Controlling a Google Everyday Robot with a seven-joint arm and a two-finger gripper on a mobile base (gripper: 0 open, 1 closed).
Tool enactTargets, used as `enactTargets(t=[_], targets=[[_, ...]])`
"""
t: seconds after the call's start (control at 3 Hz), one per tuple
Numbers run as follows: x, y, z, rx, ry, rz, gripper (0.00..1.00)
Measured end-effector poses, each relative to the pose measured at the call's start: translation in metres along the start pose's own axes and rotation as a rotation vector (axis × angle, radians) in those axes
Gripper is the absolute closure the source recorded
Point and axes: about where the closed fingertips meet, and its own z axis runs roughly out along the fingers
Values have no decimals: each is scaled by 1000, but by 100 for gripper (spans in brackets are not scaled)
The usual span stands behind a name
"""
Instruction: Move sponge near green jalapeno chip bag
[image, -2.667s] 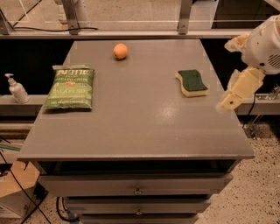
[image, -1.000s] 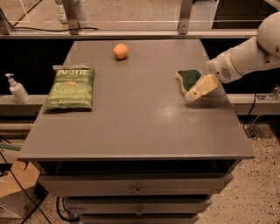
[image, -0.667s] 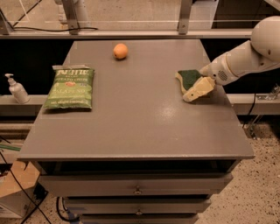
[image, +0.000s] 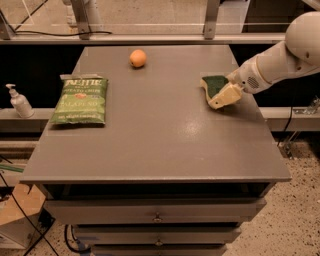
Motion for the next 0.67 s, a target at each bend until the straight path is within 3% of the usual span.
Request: enactTargets(t=[0.33, 0.67], targets=[[-39, 12, -17, 20, -33, -93, 87], [-94, 32, -40, 31, -100, -217, 100]])
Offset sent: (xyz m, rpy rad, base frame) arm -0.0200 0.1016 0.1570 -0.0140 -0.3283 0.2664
